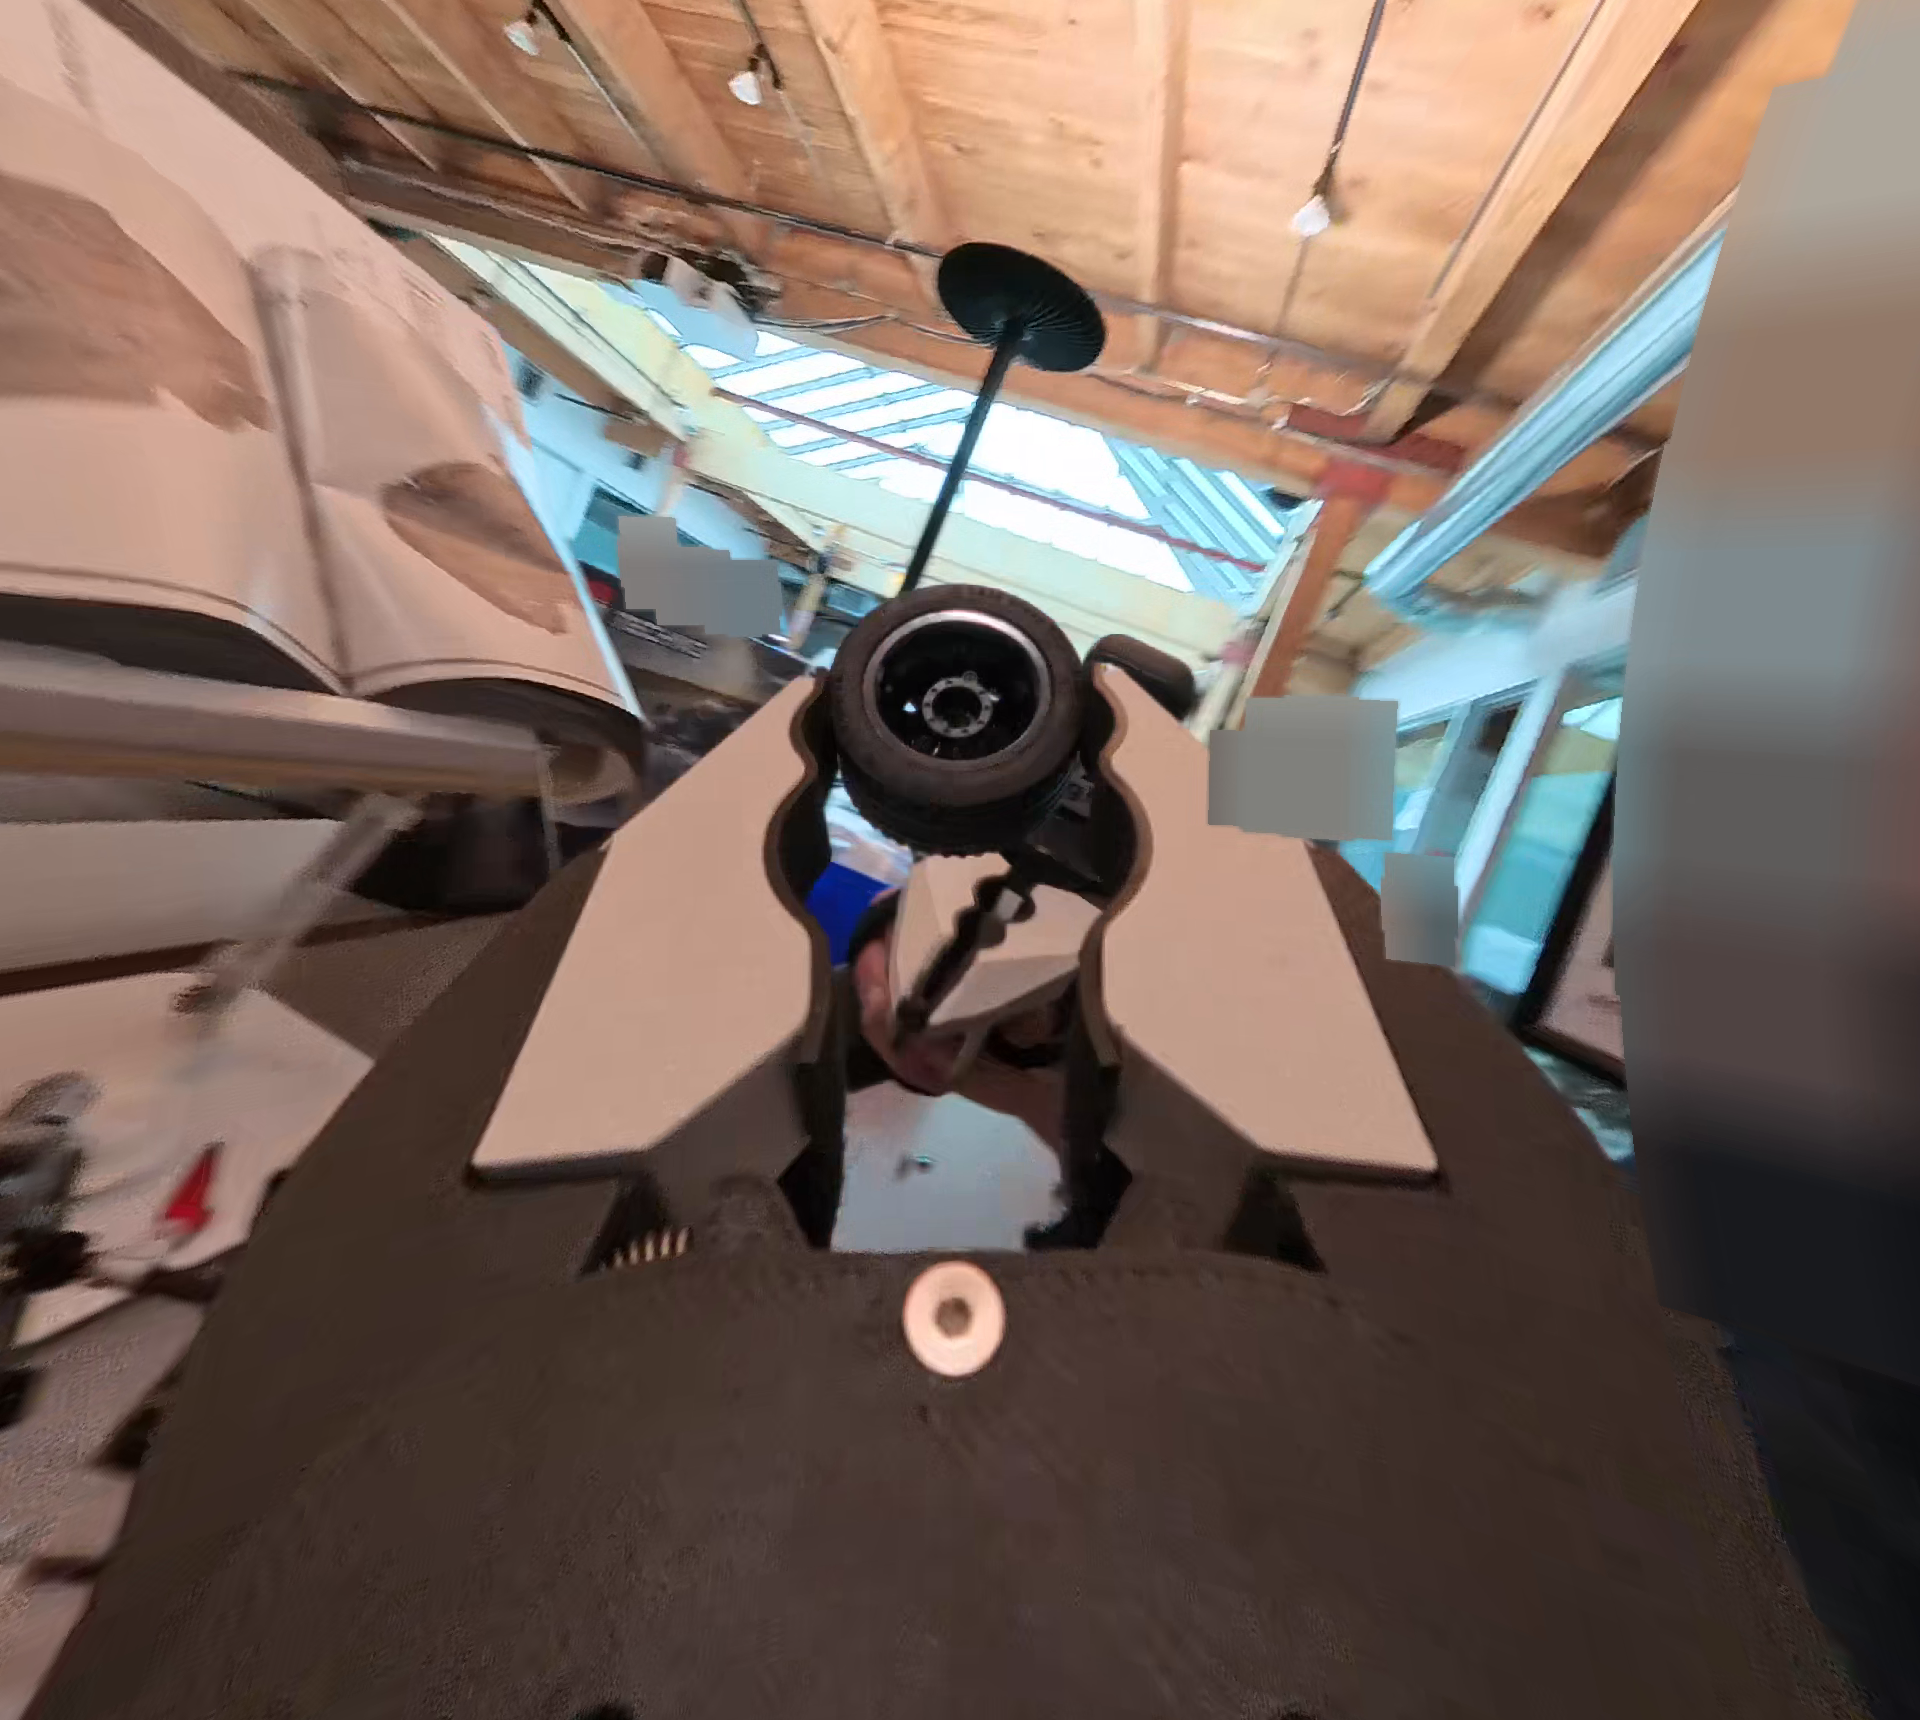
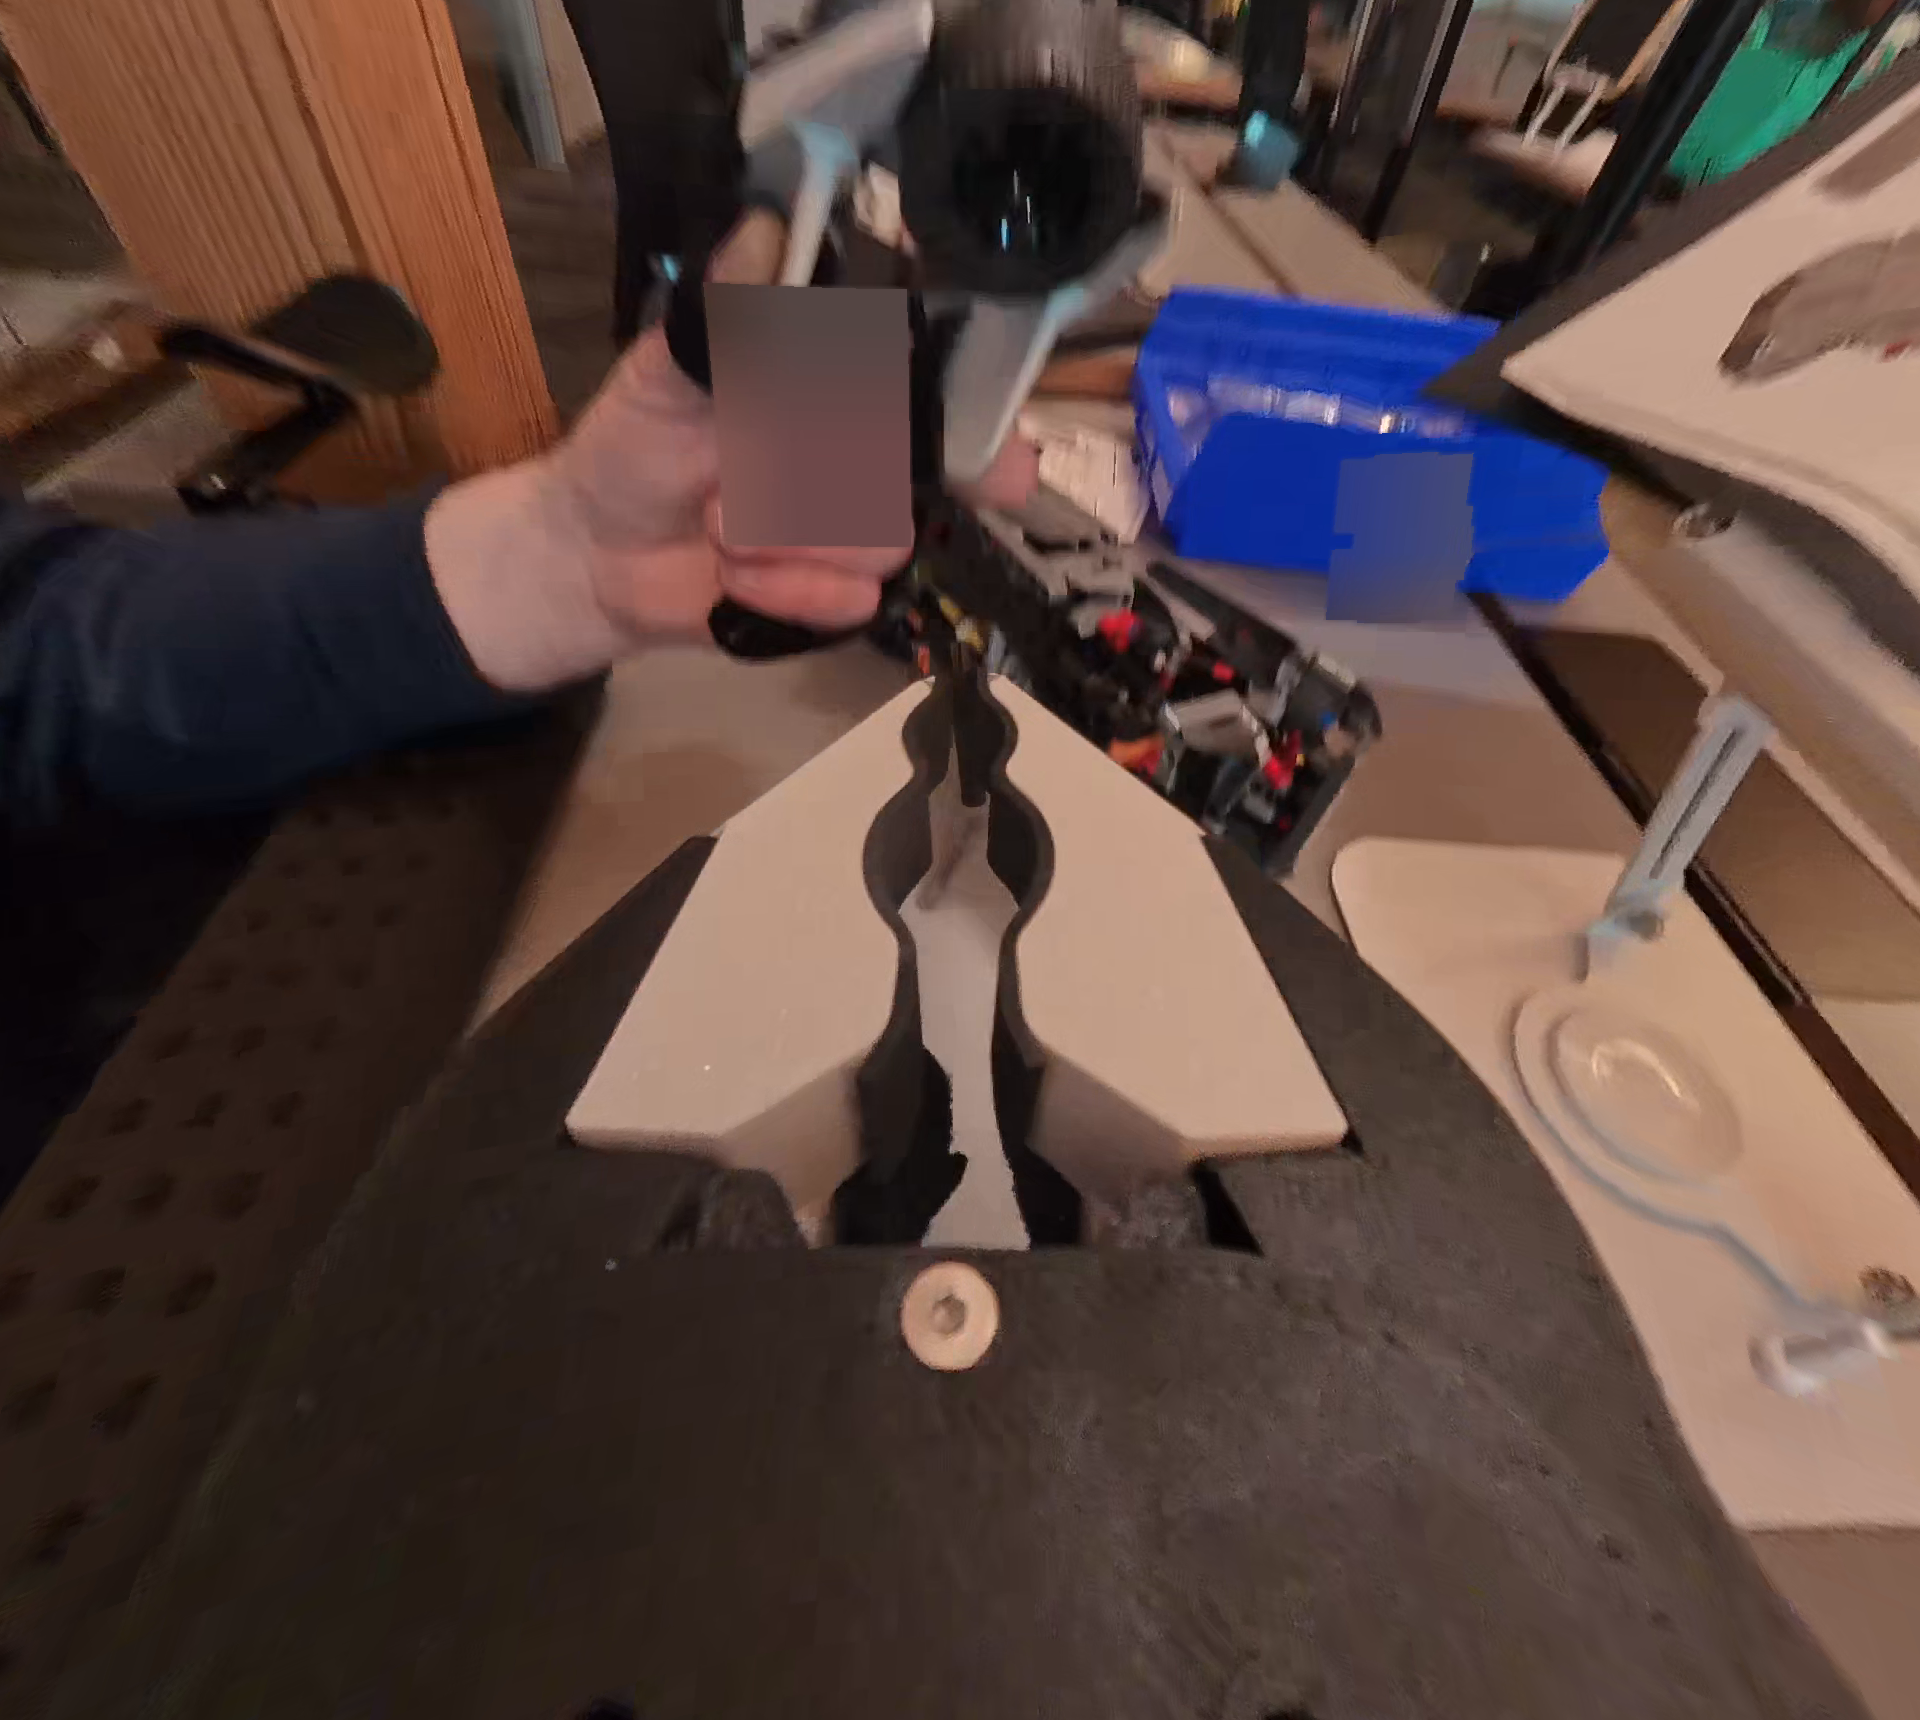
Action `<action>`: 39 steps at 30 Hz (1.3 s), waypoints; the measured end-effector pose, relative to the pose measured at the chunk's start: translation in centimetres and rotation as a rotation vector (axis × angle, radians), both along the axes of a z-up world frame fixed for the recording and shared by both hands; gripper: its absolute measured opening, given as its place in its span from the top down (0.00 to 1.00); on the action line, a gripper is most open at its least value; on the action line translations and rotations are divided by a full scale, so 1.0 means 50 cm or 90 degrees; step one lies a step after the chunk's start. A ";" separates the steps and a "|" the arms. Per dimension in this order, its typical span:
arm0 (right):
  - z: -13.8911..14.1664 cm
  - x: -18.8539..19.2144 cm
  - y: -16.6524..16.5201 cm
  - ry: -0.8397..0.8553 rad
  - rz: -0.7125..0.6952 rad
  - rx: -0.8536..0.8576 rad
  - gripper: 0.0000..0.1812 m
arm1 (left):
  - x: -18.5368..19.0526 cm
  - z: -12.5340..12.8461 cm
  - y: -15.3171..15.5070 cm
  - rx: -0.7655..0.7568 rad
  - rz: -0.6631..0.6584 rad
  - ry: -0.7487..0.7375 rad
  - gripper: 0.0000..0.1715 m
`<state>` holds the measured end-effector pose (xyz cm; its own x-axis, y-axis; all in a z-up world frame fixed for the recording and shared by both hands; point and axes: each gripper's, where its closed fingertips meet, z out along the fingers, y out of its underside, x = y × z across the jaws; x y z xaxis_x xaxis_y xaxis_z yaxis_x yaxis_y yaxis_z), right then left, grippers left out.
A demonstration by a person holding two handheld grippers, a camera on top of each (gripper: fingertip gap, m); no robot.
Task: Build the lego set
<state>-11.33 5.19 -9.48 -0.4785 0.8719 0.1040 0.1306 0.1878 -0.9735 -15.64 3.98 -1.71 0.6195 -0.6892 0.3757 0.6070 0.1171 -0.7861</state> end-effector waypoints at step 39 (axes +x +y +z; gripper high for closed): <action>0.075 0.056 -0.024 0.126 0.085 -0.058 1.00 | 0.162 -0.055 0.024 0.031 0.145 0.460 0.74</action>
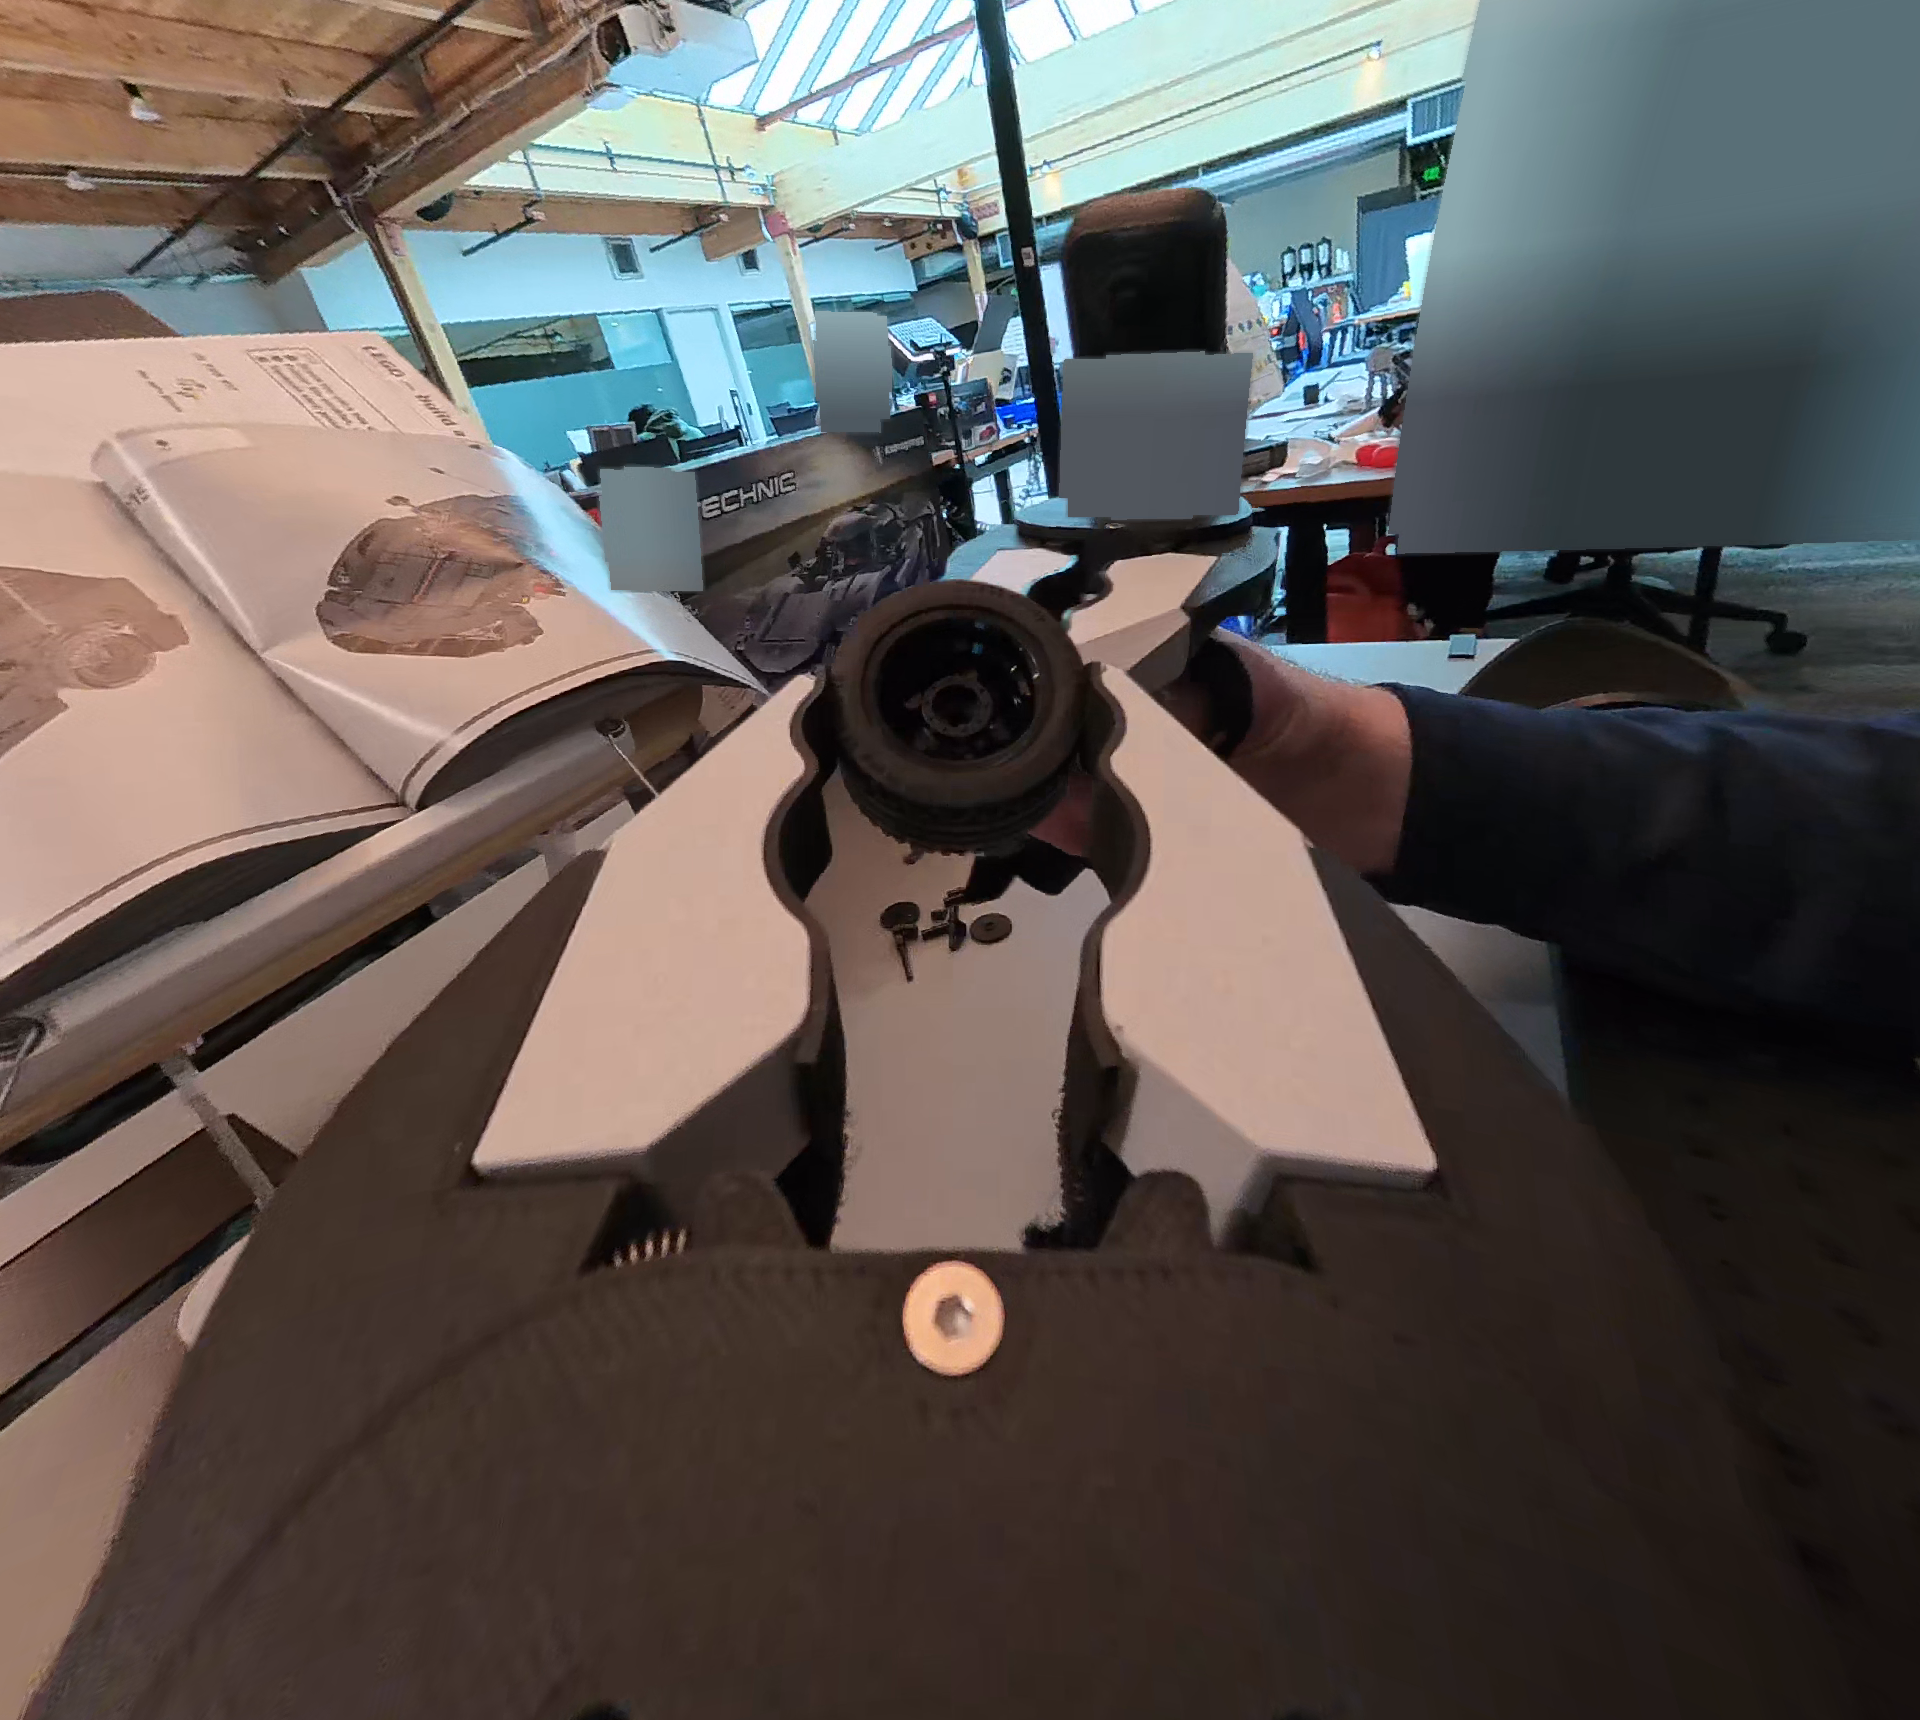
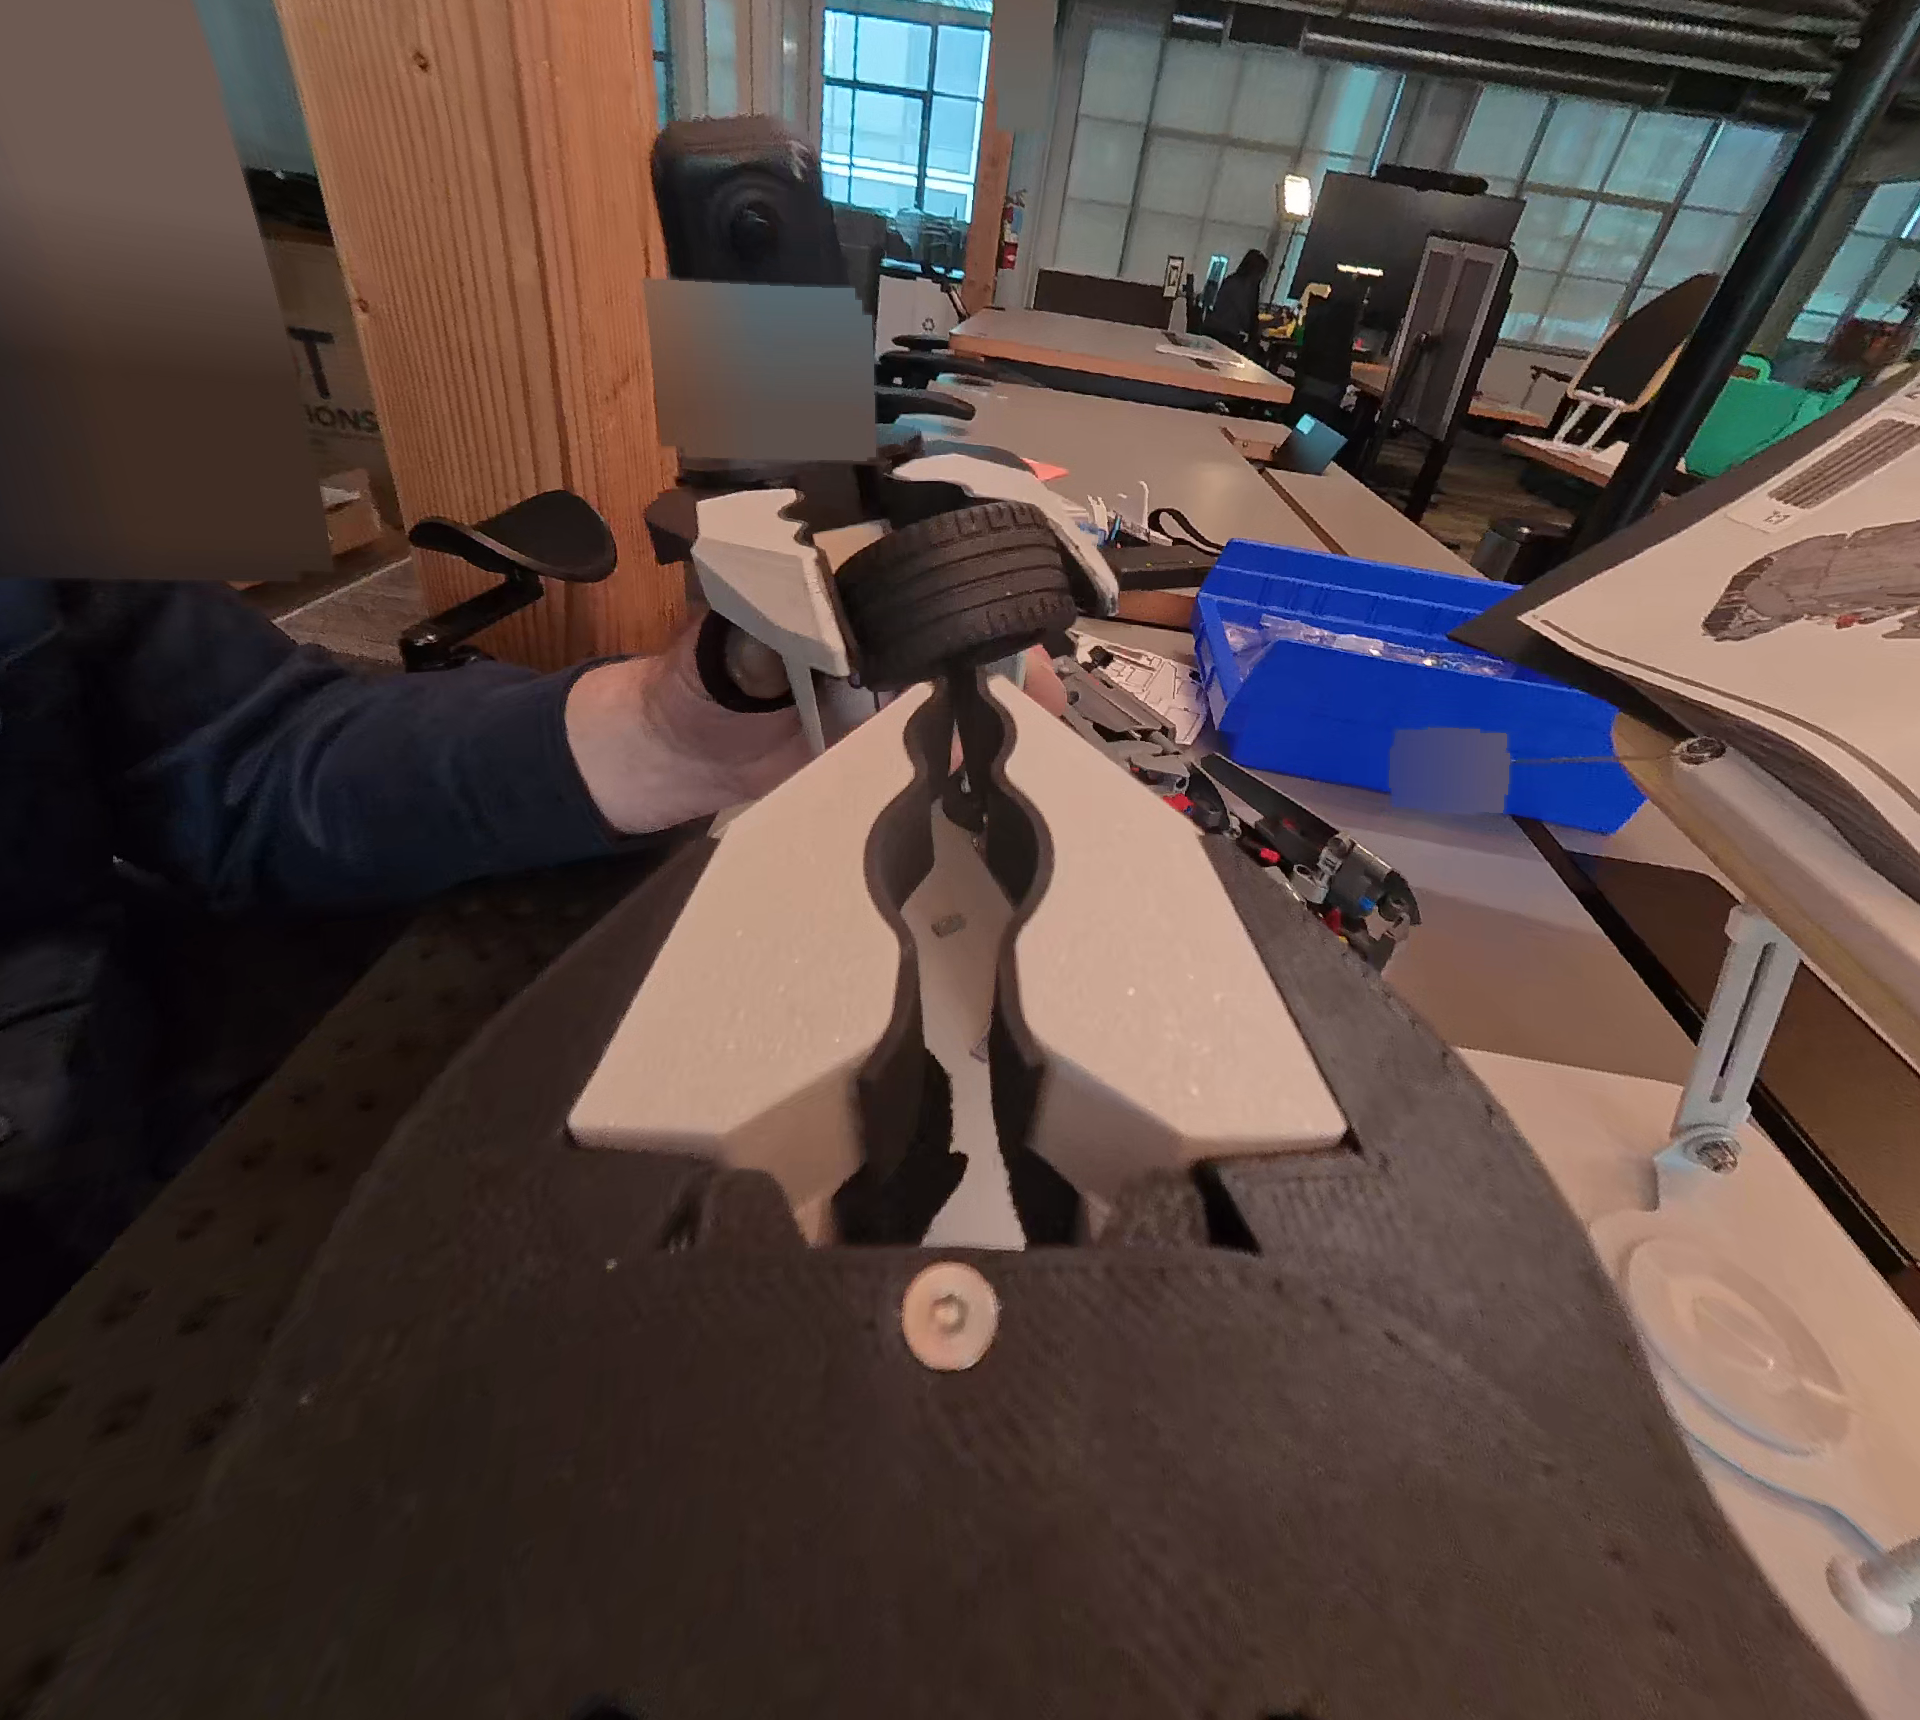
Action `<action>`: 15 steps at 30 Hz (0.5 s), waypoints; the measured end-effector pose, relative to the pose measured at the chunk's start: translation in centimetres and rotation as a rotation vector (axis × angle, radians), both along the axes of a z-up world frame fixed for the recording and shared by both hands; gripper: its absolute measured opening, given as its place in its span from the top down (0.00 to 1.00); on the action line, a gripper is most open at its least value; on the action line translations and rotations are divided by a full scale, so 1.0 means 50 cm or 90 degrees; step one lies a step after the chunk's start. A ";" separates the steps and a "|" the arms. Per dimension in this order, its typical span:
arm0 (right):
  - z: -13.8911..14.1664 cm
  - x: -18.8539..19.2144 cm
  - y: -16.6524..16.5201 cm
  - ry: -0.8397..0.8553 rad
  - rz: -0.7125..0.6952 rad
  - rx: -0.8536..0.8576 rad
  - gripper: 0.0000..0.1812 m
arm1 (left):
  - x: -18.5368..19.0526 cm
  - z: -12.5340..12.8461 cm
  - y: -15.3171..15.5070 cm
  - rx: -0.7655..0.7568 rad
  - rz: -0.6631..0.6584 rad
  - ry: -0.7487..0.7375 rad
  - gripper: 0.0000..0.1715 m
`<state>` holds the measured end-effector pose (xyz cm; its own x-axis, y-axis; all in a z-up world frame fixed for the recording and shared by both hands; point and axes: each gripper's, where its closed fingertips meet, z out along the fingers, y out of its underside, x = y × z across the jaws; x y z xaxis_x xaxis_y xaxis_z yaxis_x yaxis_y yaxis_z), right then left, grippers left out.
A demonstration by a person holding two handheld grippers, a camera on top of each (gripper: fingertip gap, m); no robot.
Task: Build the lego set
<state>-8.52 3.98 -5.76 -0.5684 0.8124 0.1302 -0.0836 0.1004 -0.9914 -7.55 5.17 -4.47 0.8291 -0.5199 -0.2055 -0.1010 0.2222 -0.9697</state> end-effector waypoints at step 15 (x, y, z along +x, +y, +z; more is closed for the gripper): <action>-0.008 0.001 -0.002 -0.012 -0.003 0.022 1.00 | 0.021 -0.019 -0.006 -0.048 -0.082 -0.024 0.74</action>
<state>-8.48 3.87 -6.16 -0.5673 0.8102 0.1475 -0.0641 0.1351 -0.9888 -6.50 4.89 -5.40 0.7611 -0.6350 -0.1322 -0.0402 0.1572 -0.9867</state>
